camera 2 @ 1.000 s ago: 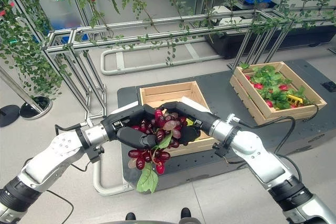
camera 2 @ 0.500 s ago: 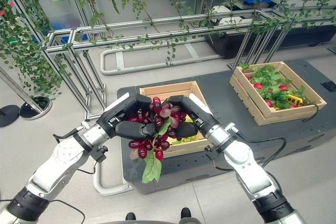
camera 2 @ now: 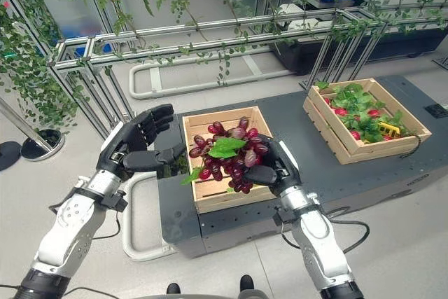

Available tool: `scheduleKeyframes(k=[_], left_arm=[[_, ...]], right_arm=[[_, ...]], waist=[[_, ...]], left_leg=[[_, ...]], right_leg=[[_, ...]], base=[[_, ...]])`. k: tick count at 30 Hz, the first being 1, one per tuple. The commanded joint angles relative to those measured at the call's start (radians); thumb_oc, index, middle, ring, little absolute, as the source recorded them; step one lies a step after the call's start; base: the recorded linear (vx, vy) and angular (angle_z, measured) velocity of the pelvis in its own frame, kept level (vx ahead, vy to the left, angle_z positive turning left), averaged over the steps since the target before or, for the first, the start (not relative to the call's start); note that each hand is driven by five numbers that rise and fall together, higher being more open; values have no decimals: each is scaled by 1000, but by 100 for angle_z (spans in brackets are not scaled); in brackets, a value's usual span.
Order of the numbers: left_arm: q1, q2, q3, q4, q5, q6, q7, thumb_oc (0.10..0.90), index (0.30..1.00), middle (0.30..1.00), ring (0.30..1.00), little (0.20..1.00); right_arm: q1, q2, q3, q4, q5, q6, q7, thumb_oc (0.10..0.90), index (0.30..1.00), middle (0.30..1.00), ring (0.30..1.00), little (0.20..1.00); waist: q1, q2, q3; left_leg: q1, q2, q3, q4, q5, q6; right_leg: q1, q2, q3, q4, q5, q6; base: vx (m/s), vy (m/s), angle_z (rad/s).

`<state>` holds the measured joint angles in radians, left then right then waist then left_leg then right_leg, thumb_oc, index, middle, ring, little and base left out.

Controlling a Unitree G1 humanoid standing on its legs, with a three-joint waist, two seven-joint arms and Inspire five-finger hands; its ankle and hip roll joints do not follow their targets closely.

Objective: Pick up the fruits from the basket on one side to the basket on the other side

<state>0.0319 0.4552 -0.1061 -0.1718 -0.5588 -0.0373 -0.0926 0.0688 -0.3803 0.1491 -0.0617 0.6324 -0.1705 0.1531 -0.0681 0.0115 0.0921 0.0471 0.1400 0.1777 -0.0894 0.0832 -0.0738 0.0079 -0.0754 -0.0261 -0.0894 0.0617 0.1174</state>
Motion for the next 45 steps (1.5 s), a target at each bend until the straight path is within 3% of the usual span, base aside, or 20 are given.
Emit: scheduleKeyframes(k=[1,2,3,6,11,16,20,24,26,28,31,34,37,45], left_arm=[[-94,-39,14,10,-128,-134,23,800,900,900,900,900],[-95,-52,4,19,-138,-145,33,800,900,900,900,900],[-92,-66,-7,18,-158,-162,54,800,900,900,900,900],[-71,-75,2,0,-152,-184,99,800,900,900,900,900],[-83,-81,-10,13,-178,-174,47,800,900,900,900,900],[-99,-65,-45,-11,-186,-154,-13,800,900,900,900,900],[-127,-43,-53,-7,-202,-150,-24,800,900,900,900,900],[-151,-46,-71,-33,-232,-170,-25,800,900,900,900,900],[-154,-47,-76,-39,-235,-171,-13,800,900,900,900,900],[-160,-53,-81,-43,-194,-193,34,800,900,900,900,900],[-163,-58,-68,-35,-194,-190,27,800,900,900,900,900],[-163,-72,-77,-20,-205,-191,35,800,900,900,900,900],[-150,-88,-92,-7,-212,-216,16,800,900,900,900,900],[-139,-112,-105,0,-254,-236,-16,800,900,900,900,900]], right_arm=[[-114,50,-78,-85,168,-143,0,400,300,300,300,300],[-117,58,-76,-84,192,-142,-4,400,300,300,300,300],[-122,70,-71,-89,215,-133,-13,400,300,300,300,300],[-130,81,-46,-94,264,-113,4,400,300,300,300,300],[-133,110,-34,-81,328,-184,-18,400,300,300,300,300],[-115,148,-47,-103,333,-197,-19,400,300,300,300,300],[-134,135,-53,-83,318,-177,-61,400,300,300,300,300],[-134,120,-35,-87,321,-179,-54,400,300,300,300,300],[-139,116,-24,-88,315,-178,-50,400,300,300,300,300],[-161,114,19,-85,302,-165,-32,400,300,300,300,300],[-197,124,53,-79,281,-153,-32,400,300,300,300,300],[-206,143,78,-75,257,-146,-53,400,300,300,300,300],[-168,140,81,-94,238,-137,-40,400,300,300,300,300],[-110,85,48,-91,260,-70,36,400,300,300,300,300]], waist=[[6,-13,-55],[9,-13,-55],[23,-9,-54],[45,-6,-46],[38,-15,-27],[6,-11,24],[15,-6,42],[35,11,35],[43,11,33],[82,6,24],[130,-12,-2],[135,-30,-25],[106,-37,-36],[52,-53,-44]], left_leg=[[-6,12,-81,2,-23,20],[-11,-6,-107,2,-25,28],[-23,-59,-190,2,-32,47],[-33,-150,-312,10,-38,80],[-23,-178,-247,38,-63,103],[-1,-216,-166,70,-104,126],[24,-202,-87,35,-99,126],[10,-174,-14,4,-71,135],[5,-172,-5,2,-68,138],[-5,-168,43,2,-67,140],[-15,-160,99,5,-73,116],[-19,-157,119,4,-67,105],[-34,-129,141,2,-31,90],[-51,-94,132,2,-5,60]], right_leg=[[-26,43,33,2,13,-48],[-29,48,51,2,15,-50],[-35,59,91,2,22,-51],[-38,68,159,2,44,-47],[-34,31,165,2,71,-27],[-97,-38,158,13,151,31],[-116,-58,61,65,150,37],[-106,-64,-66,204,53,16],[-99,-70,-96,230,38,13],[-55,-110,-209,261,11,7],[63,-148,-312,217,-59,17],[106,-130,-307,95,-25,28],[83,-79,-267,16,15,18],[37,5,-204,2,14,-29]], base=[[-41,40,-26],[-43,109,-39],[-33,147,-57],[-24,190,-111],[-69,292,-100],[-97,260,-28],[-116,125,-79],[-140,36,-85],[-97,-14,-64],[-114,-74,-72],[-32,-159,-129],[-69,-233,-88],[-147,-301,-109],[-97,-183,-23]])
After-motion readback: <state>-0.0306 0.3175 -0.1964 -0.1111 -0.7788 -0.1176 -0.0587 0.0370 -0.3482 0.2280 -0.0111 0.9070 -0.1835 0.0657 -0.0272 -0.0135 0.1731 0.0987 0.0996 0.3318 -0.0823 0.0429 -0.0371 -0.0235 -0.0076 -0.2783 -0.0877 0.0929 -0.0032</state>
